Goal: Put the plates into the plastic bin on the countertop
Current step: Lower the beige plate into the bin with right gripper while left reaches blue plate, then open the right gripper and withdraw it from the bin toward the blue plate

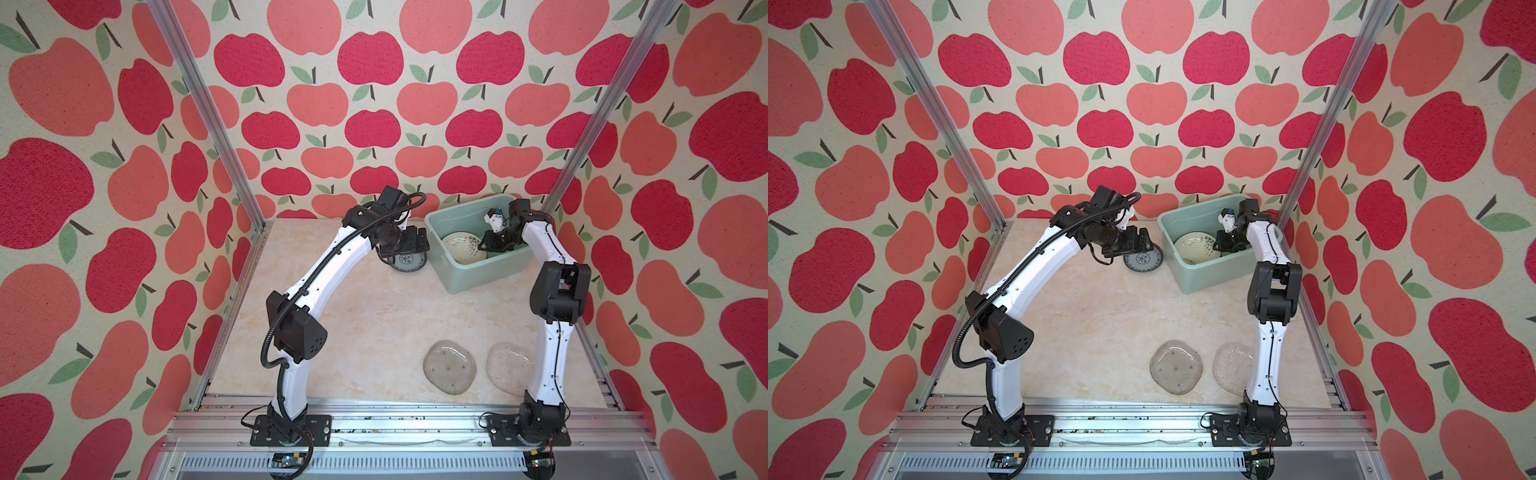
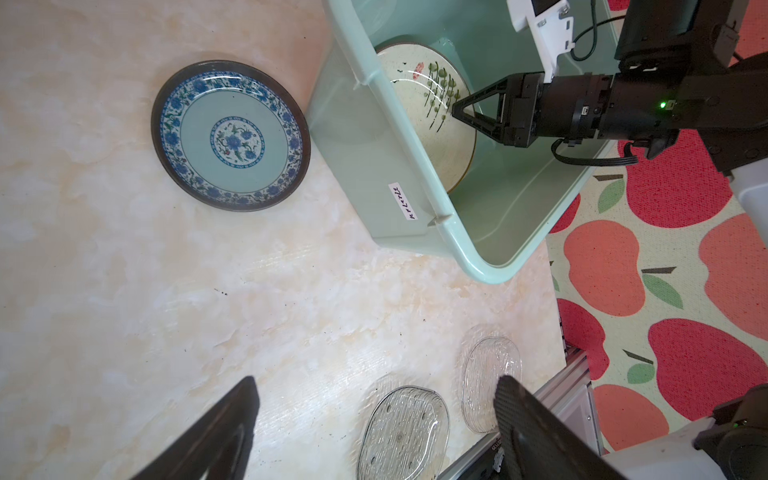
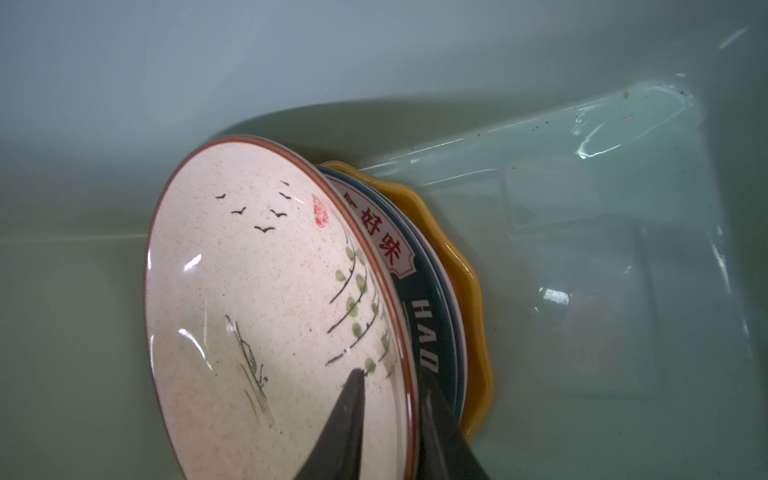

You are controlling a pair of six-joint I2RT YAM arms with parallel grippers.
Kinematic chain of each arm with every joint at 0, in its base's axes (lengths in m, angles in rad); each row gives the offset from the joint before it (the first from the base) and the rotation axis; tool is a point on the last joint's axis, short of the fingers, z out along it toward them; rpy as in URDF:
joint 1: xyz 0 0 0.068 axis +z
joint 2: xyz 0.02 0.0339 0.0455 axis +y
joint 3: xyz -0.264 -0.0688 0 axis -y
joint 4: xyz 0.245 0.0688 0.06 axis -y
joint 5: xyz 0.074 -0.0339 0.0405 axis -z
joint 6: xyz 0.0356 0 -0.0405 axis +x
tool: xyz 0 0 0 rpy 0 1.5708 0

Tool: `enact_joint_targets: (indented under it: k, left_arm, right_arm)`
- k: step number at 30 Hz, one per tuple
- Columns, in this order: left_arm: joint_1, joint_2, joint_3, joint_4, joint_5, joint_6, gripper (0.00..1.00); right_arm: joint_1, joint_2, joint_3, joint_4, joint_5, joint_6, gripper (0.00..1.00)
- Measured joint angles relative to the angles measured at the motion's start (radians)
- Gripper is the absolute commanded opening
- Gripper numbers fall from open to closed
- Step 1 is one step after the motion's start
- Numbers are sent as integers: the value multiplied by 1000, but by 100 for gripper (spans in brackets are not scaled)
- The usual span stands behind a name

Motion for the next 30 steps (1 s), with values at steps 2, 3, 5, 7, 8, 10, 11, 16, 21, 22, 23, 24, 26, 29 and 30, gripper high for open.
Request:
enact_joint_targets:
  k: [2, 3, 5, 7, 8, 10, 11, 16, 21, 22, 23, 24, 26, 29, 30]
  left_arm:
    - [-1, 6, 0, -6, -2, 0, 91]
    - [-1, 8, 0, -7, -3, 0, 91]
    - [-1, 10, 0, -11, -10, -1, 91]
    - [-1, 10, 0, -13, -18, -2, 91]
    - [-1, 10, 0, -13, -23, -4, 91]
    - [-1, 10, 0, -14, -40, -10, 92]
    - [-1, 10, 0, -16, -47, -12, 92]
    - [5, 10, 0, -25, -106, -46, 93]
    - [29, 5, -41, -14, -164, -75, 94]
    - [37, 2, -60, -7, -168, -81, 94]
    - [47, 2, -77, -1, -171, -87, 95]
    - [60, 0, -100, 12, -170, -90, 95]
    - [89, -8, -146, 44, -160, -93, 95]
    - [146, -37, -237, 121, -112, -95, 96]
    - [169, -49, -272, 154, -87, -95, 96]
  right_arm:
    - [0, 0, -9, 0, 1, 0, 29]
    - [0, 0, -13, 0, 2, 0, 30]
    - [0, 2, -14, 0, 6, 0, 32]
    - [0, 2, -15, 0, 8, 0, 37]
    - [0, 2, -15, 0, 8, 0, 40]
    - [0, 2, -15, 0, 9, 0, 44]
    - [0, 1, -15, 0, 12, 1, 46]
    - [0, -24, -20, 0, 33, 16, 66]
    - [0, -125, -27, 11, 35, 60, 80]
    - [0, -154, -30, 21, 30, 75, 80]
    - [0, -190, -34, 34, 21, 93, 81]
    - [0, -230, -47, 55, 10, 114, 82]
    - [0, -322, -100, 111, -19, 164, 86]
    - [0, -488, -256, 240, -66, 259, 87]
    - [1, -550, -328, 296, -85, 298, 87]
